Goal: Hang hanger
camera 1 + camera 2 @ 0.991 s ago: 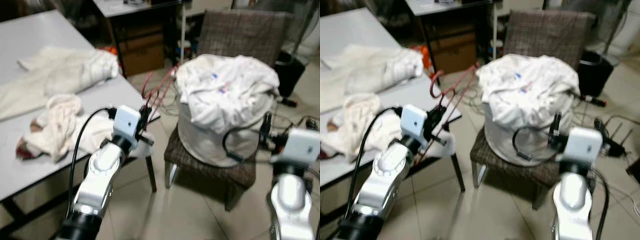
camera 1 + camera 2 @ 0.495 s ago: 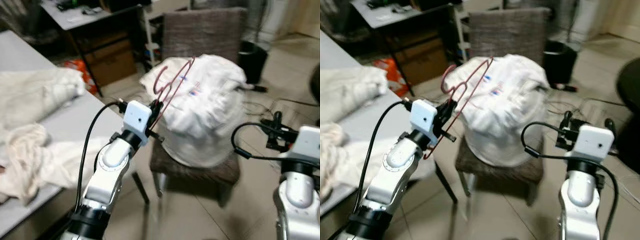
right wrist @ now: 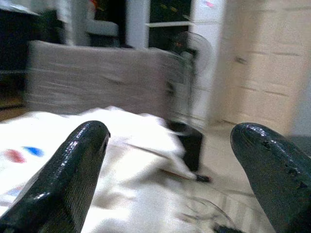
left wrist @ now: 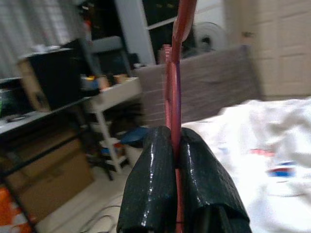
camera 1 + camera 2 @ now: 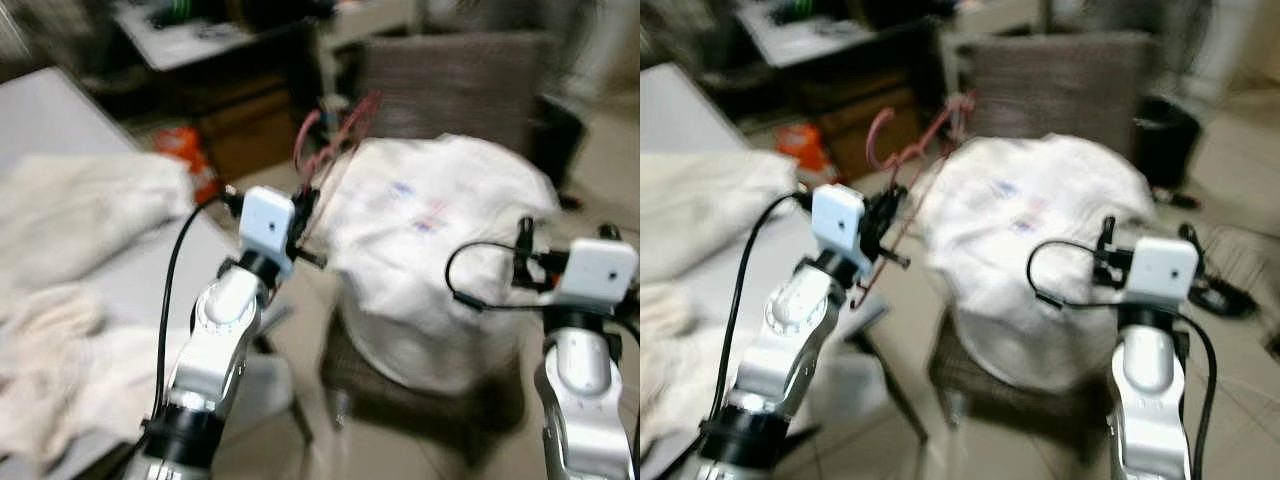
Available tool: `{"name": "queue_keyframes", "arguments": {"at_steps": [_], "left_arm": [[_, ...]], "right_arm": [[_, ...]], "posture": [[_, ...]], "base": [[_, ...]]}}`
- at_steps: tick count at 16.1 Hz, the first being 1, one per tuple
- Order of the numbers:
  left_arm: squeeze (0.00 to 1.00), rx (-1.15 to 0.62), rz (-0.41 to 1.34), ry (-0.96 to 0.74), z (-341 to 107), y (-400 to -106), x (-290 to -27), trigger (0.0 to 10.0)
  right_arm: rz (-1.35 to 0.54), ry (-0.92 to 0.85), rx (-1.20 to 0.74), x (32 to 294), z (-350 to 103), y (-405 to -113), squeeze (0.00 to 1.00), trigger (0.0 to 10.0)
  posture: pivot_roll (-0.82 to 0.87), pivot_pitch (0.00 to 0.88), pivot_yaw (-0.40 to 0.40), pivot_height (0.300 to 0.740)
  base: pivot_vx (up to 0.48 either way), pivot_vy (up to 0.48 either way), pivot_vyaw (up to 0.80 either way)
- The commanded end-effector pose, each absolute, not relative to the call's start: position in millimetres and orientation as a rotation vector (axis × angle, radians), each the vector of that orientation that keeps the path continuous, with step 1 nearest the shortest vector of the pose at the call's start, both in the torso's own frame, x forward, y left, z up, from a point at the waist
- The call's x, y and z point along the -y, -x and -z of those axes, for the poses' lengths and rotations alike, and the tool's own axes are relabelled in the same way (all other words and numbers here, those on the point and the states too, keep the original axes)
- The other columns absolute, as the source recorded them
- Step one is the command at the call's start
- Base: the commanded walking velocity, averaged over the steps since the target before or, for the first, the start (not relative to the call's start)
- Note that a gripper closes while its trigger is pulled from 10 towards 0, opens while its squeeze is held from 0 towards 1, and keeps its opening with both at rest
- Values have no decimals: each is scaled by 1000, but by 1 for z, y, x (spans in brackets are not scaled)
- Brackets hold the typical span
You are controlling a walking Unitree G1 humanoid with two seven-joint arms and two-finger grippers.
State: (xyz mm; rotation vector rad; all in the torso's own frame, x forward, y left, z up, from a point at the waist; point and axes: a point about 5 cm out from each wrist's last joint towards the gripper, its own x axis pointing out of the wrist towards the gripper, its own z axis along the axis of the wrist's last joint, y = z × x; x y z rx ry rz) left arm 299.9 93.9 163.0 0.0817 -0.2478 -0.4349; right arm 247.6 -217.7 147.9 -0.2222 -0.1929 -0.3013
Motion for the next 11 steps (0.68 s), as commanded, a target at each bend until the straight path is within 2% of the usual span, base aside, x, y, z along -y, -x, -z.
{"name": "queue_keyframes", "arguments": {"at_steps": [1,2,6,11], "left_arm": [[0,238,399,-100,-160,-301,-104,10000],[0,234,399,-100,-159,-300,-104,10000],[0,232,412,-101,-159,-301,-103,10000],[0,234,434,-102,-159,-301,-101,10000]], "right_arm": [[276,203,179,211,-144,-250,0,10000],[286,197,156,214,-140,-250,0,10000],[241,157,54,215,-121,-255,0,10000],[279,162,37,220,-113,-247,0,10000]], "posture": [[-144,0,119,740],[-144,0,118,740],[-145,0,122,740],[-149,0,127,740]], "base": [[0,0,712],[0,0,719],[0,0,0],[0,0,0]]}}
